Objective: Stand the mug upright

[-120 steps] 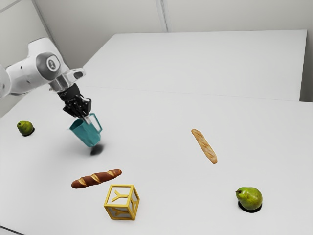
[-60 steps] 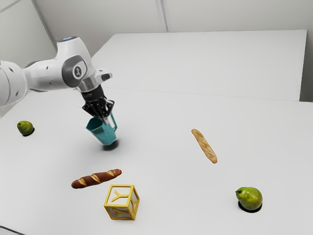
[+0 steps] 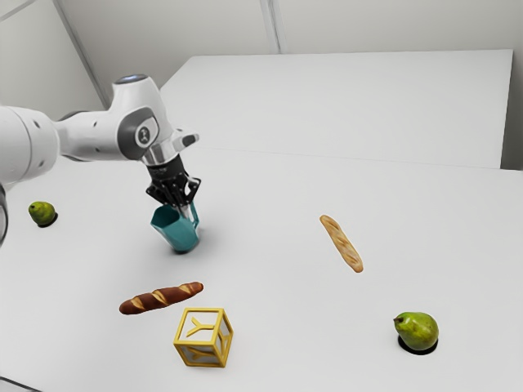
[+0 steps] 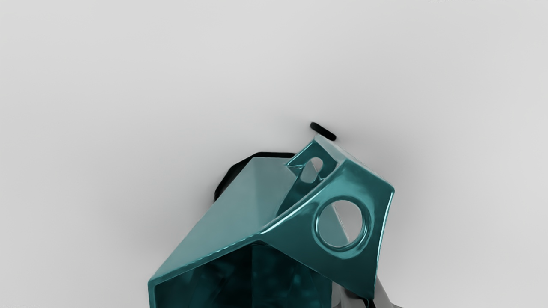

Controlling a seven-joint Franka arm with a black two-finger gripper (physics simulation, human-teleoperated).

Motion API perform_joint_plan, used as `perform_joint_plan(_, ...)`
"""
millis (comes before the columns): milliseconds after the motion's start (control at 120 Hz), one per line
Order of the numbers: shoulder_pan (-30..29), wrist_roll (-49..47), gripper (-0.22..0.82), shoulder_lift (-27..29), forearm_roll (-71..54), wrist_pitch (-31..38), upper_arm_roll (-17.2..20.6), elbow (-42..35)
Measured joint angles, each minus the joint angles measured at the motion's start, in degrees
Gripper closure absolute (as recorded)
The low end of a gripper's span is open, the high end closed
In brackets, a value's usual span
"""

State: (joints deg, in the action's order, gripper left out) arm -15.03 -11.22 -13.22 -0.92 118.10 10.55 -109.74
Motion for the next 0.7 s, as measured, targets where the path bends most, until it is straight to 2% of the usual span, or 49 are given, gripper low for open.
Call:
perform_joint_plan(175, 0.0, -1.7, 0.4, 0.06, -0.14, 0.2, 0.08, 0.11)
perform_joint_plan(300, 0.0, -2.62, 0.22, 0.97, -0.88, 0.2, 0.51, 0.25)
perform_joint_plan(475, 1.06, -3.57, 0.1, 4.49, -1.29, -0.3, 0.54, 0.47)
perform_joint_plan(700, 3.17, -2.3, 0.03, 8.25, -1.84, -4.01, 0.19, 4.65)
